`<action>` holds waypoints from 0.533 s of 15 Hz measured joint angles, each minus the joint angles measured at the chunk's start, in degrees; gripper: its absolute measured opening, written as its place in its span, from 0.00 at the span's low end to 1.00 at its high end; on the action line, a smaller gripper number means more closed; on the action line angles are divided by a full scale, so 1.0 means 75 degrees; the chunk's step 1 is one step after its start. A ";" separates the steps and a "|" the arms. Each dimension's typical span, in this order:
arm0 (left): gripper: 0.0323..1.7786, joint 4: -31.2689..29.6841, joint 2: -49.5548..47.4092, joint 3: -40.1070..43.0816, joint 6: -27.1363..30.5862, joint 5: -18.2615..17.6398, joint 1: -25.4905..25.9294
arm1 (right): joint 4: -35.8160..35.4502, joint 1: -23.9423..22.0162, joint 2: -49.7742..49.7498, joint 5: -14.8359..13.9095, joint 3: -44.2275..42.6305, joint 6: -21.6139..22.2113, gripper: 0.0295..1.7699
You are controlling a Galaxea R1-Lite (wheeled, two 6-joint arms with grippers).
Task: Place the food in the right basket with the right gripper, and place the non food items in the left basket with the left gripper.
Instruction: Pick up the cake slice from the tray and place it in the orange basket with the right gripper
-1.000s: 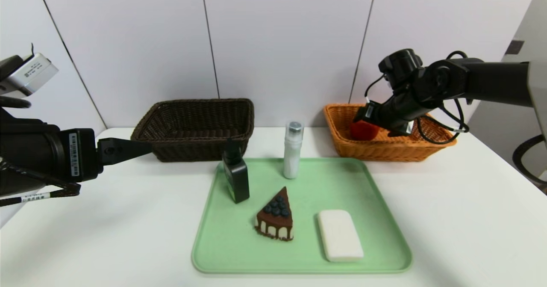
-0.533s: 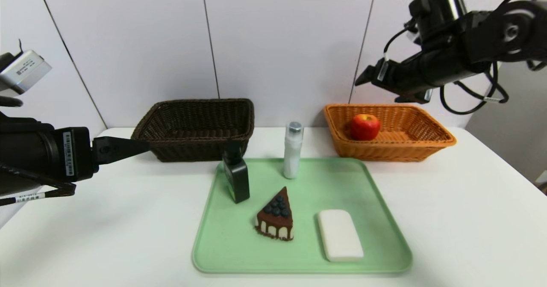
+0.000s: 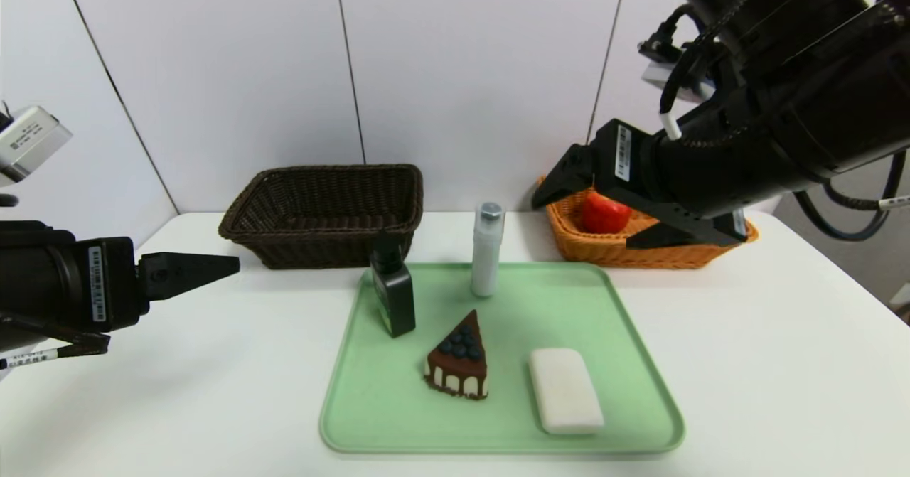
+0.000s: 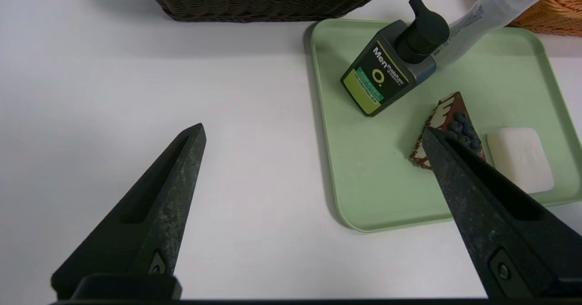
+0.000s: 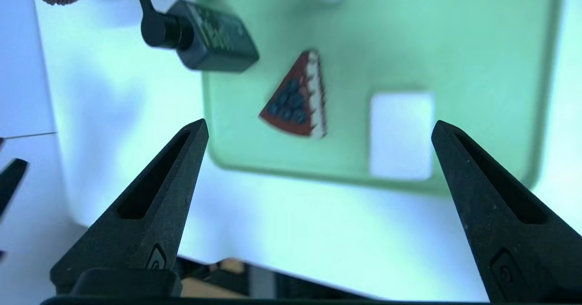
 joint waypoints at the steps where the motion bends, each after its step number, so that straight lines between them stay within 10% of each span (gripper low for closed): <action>1: 0.95 0.0000 -0.0026 0.0015 -0.0003 0.0008 0.0000 | 0.0133 0.0067 0.0135 0.0120 -0.0003 0.0522 0.96; 8: 0.95 0.0015 -0.0029 0.0065 0.0010 0.0003 -0.0003 | 0.0265 0.0257 0.1419 0.0847 -0.0026 0.2555 0.96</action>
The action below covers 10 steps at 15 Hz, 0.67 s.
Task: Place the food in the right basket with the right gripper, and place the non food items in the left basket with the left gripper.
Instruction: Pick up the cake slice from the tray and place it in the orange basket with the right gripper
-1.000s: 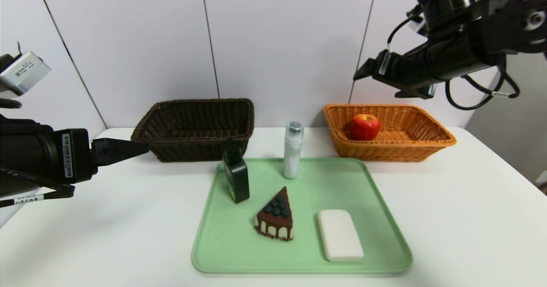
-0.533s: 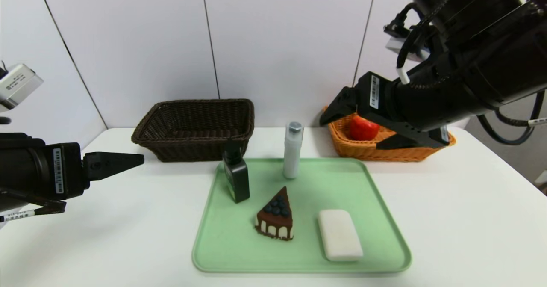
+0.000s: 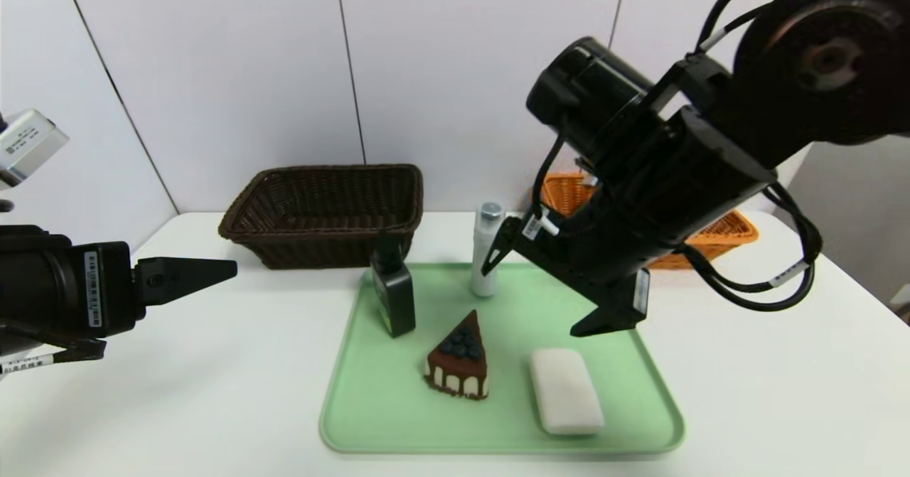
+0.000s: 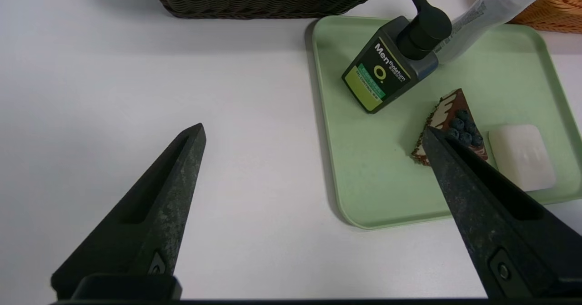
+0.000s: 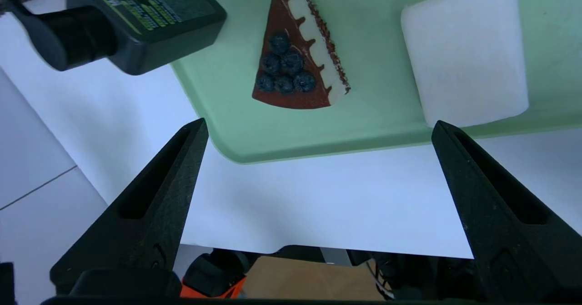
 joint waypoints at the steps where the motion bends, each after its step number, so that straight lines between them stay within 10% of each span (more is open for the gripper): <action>1: 0.95 0.0000 0.0003 0.0026 0.0000 0.0000 0.0000 | -0.0062 0.0046 0.0179 0.0049 -0.0007 0.0028 0.96; 10: 0.95 -0.0018 -0.0007 0.0132 0.0002 -0.0003 -0.0005 | -0.0743 0.0255 0.1286 0.0055 -0.0018 0.0289 0.96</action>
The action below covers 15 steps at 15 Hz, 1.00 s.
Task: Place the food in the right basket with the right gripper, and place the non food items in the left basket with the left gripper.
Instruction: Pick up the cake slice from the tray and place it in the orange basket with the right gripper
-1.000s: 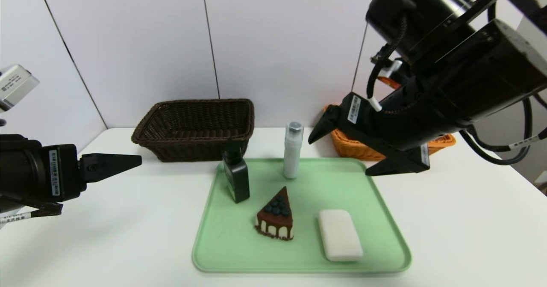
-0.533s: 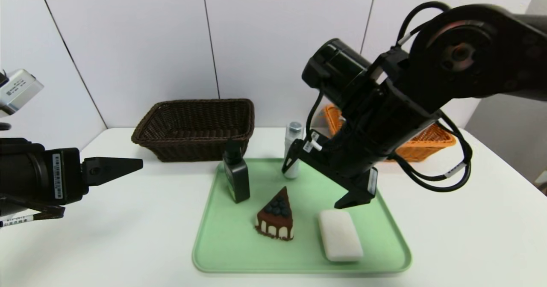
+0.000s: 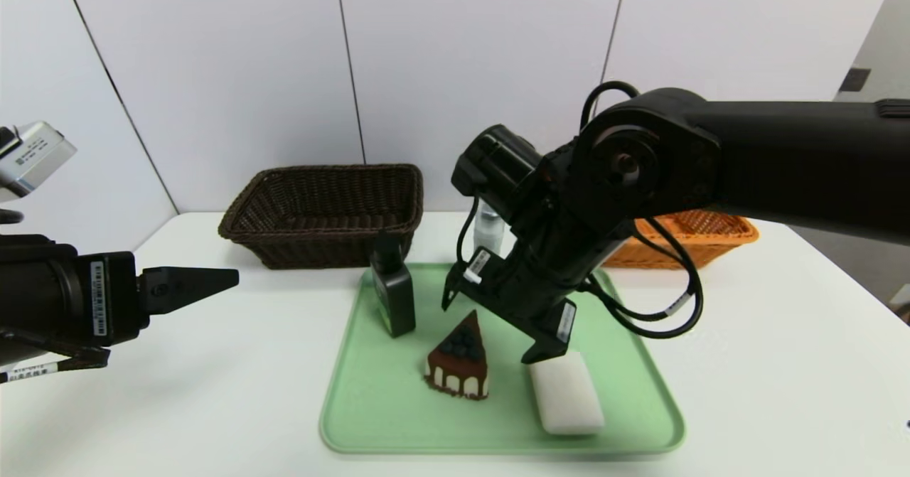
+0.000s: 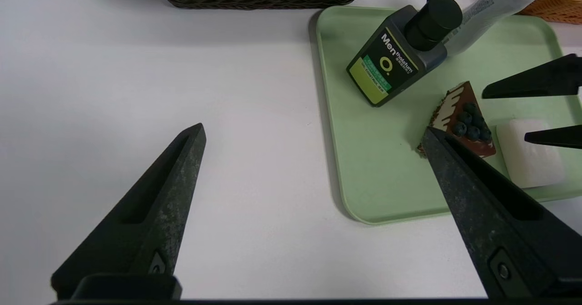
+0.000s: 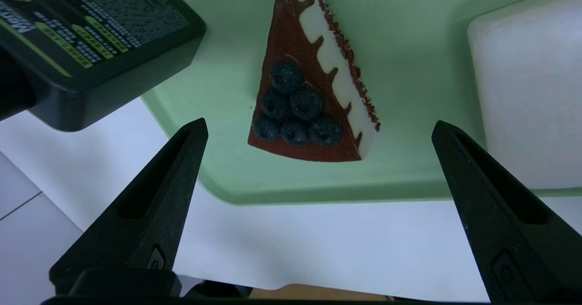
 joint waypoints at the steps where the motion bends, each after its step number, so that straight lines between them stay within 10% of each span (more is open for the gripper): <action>1: 0.95 0.0003 -0.0008 0.0002 0.0000 -0.0003 0.0000 | -0.0062 0.0015 0.0093 0.0000 0.0000 0.0102 0.96; 13: 0.95 -0.0007 -0.0059 0.0000 -0.0002 0.0023 0.0005 | -0.0278 0.0000 0.0842 0.0023 0.0000 0.0245 0.94; 15: 0.95 -0.0007 -0.0063 -0.0003 0.0000 0.0020 0.0005 | -0.0293 0.0007 0.0879 0.0128 0.0000 0.0247 0.74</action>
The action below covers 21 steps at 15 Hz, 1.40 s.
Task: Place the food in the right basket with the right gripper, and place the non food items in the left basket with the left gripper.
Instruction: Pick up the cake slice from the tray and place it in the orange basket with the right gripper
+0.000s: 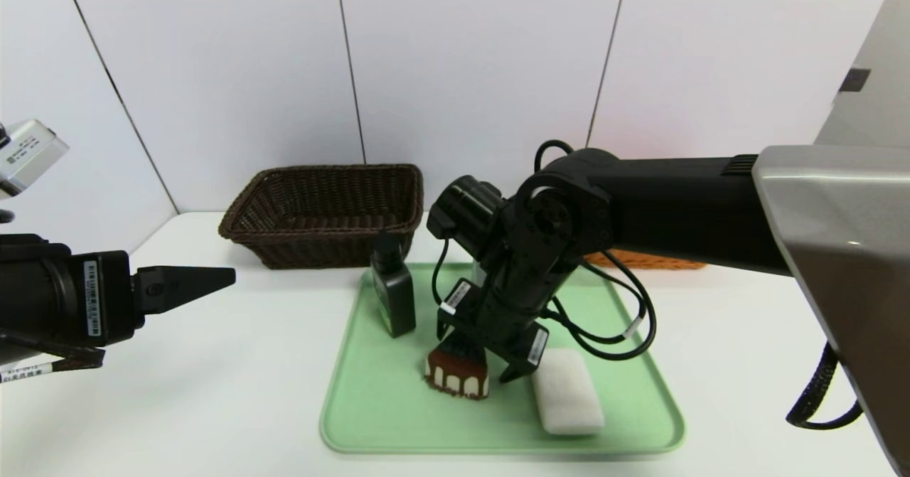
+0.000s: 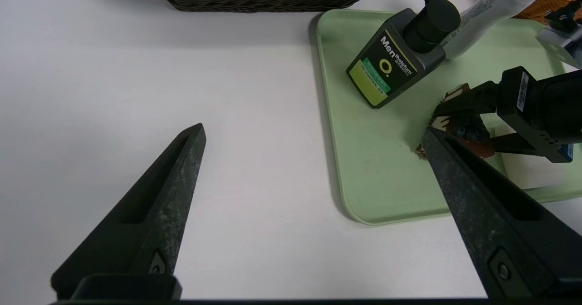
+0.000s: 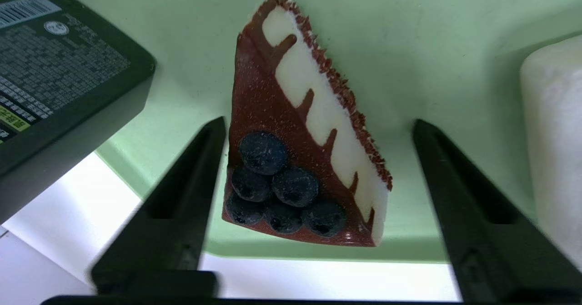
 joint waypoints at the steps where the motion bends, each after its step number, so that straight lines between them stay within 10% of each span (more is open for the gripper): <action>1: 0.95 -0.0002 -0.0010 -0.0003 0.0003 0.0000 0.0003 | -0.0005 0.0000 0.0010 0.0020 0.0000 0.0010 0.65; 6: 0.95 0.0000 -0.0037 -0.0003 0.0003 0.0007 0.0003 | 0.0036 0.0007 -0.0046 0.0047 0.0000 0.0036 0.37; 15: 0.95 0.0068 -0.0106 -0.0021 0.0018 0.0055 0.0003 | 0.1083 -0.0125 -0.1853 0.1699 0.0015 -0.0063 0.37; 21: 0.95 0.0127 -0.0198 -0.0065 0.0039 0.0065 0.0003 | 0.0779 -0.1907 -0.3729 0.1794 0.0011 -0.0626 0.37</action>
